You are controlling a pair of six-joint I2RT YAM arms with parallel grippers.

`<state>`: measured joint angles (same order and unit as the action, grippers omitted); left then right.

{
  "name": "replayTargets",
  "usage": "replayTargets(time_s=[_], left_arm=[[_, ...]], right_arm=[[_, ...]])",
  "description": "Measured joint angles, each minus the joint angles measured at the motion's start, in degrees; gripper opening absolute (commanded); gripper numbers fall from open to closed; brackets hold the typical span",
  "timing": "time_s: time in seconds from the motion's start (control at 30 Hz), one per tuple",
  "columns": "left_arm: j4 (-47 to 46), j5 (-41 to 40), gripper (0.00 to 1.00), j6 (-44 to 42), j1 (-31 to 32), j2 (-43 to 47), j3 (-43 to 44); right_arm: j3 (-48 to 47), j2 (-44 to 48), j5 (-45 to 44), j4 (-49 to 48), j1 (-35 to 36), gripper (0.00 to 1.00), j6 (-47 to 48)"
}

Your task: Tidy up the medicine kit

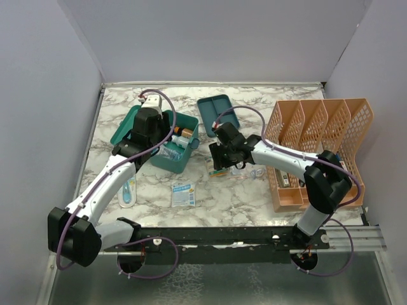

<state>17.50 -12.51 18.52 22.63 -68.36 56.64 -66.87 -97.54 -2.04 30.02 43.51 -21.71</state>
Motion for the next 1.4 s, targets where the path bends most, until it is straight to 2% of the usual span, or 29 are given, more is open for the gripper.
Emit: replayTargets(time_s=[0.33, 0.5, 0.6, 0.8, 0.9, 1.17, 1.4], left_arm=[[-5.2, -5.5, 0.57, -0.9, 0.0, 5.0, -0.9], [-8.6, -6.7, 0.57, -1.2, 0.0, 6.4, -1.6], [-10.1, -7.0, 0.58, -1.4, 0.0, 6.4, -2.0], [-11.5, -7.1, 0.59, -2.3, 0.0, 6.9, -3.8], [-11.6, -7.0, 0.59, -2.4, 0.0, 7.6, -4.9], [-11.5, -6.4, 0.6, -1.7, 0.0, 11.2, -5.6], [-11.9, -6.7, 0.6, -0.9, 0.0, 13.0, -5.6]], right_arm=[[-4.2, -4.8, -1.8, 0.0, 2.6, 0.48, -1.0], [-5.0, -8.6, -3.9, 0.5, 2.5, 0.44, -2.5], [-5.5, -9.6, -4.9, 1.1, 2.5, 0.38, -3.1], [-7.5, -10.9, -6.7, 3.2, 2.5, 0.12, -4.0], [-8.4, -11.0, -7.8, 3.5, 2.5, 0.07, -4.3], [-8.0, -8.2, -8.9, 3.5, 2.5, 0.06, -6.5], [-7.4, -0.5, -11.5, 2.7, 2.5, 0.06, -7.9]])
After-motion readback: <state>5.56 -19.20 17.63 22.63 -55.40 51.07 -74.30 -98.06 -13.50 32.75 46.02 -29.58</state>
